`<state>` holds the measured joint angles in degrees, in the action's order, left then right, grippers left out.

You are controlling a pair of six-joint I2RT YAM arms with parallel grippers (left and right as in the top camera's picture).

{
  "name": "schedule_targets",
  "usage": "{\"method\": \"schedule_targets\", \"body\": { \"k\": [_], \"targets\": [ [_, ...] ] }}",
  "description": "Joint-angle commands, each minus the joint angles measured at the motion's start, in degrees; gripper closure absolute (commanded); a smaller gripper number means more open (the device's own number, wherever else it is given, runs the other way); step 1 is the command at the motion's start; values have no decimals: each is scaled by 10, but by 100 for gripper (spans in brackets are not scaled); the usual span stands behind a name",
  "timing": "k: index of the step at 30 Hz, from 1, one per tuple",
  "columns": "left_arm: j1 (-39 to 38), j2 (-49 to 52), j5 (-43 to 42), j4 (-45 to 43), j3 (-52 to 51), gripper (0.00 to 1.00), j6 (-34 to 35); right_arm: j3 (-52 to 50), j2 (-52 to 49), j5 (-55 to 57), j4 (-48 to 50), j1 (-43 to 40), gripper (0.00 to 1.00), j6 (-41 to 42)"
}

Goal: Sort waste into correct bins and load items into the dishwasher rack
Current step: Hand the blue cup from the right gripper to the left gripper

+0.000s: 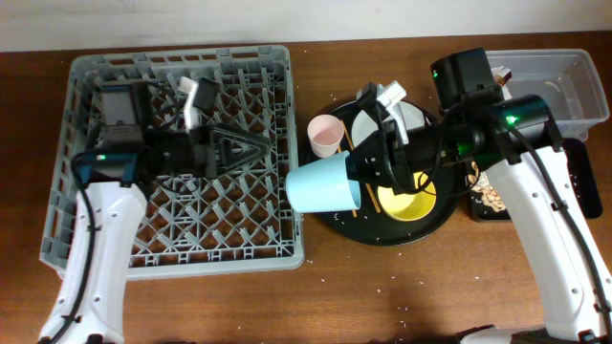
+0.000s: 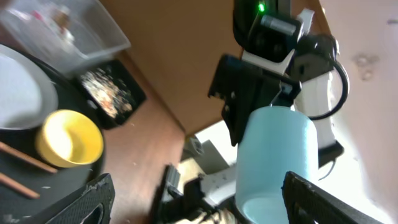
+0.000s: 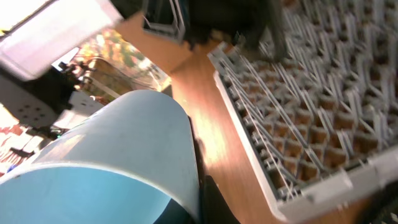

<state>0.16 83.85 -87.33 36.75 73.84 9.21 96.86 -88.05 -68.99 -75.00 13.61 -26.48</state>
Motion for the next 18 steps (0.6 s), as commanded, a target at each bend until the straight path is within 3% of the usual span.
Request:
{"method": "schedule_targets", "body": {
  "k": [1,7,18],
  "targets": [
    [-58,-4,-28,-2,9,14,66,7,3,-56,7,3,96,-31],
    [-139,-21,-28,-18,63,26,75,7,-4,-54,21,17,96,-31],
    [-125,-55,-28,-52,98,25,111,7,-4,-78,40,17,96,-31]
  ]
}}
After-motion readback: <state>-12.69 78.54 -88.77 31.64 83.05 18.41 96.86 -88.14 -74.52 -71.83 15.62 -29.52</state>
